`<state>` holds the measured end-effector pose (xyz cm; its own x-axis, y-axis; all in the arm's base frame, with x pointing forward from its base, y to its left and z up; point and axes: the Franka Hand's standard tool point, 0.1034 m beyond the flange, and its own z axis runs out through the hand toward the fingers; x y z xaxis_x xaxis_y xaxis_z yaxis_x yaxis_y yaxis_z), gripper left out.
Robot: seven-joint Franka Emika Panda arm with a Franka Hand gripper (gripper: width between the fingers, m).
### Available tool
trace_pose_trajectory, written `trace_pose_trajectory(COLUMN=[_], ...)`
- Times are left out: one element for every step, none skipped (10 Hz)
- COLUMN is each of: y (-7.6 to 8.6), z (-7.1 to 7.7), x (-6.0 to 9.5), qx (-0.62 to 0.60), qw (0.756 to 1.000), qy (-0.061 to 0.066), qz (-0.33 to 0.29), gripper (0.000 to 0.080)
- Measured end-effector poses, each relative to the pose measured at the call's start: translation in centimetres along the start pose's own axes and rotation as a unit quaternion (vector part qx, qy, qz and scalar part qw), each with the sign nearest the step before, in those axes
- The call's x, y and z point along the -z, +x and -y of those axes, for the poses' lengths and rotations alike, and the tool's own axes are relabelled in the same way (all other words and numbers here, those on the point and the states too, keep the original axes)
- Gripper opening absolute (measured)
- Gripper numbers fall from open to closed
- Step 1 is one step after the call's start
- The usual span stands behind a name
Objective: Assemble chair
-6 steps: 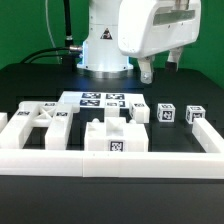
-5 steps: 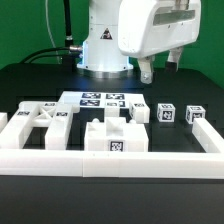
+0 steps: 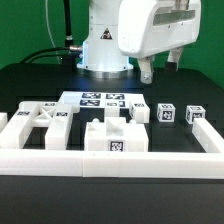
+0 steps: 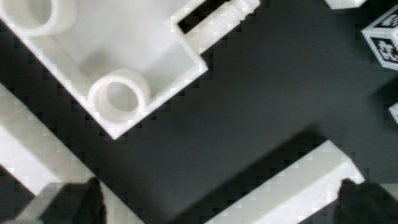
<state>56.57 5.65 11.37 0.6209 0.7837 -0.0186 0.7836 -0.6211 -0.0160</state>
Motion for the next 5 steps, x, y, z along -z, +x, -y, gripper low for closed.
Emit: trace_pose_trajectory(y=[-0.6,-1.5,-2.4,-2.2,-2.0], z=[-0.7,-1.8,-2.8,-2.7,-2.6], x=[-0.7,-1.8,-2.8,-2.7,-2.7], qx=[0.01,0.017,0.019,0.016,0.016], qw=[1.0,1.0,1.0,1.0,1.0], qy=[-0.004,-0.012,-0.015,-0.013,-0.013], qz=[-0.004,-0.01,-0.011,-0.011,-0.012], gripper=[0.0649,0.0649,0.0649,0.0649,0.0649])
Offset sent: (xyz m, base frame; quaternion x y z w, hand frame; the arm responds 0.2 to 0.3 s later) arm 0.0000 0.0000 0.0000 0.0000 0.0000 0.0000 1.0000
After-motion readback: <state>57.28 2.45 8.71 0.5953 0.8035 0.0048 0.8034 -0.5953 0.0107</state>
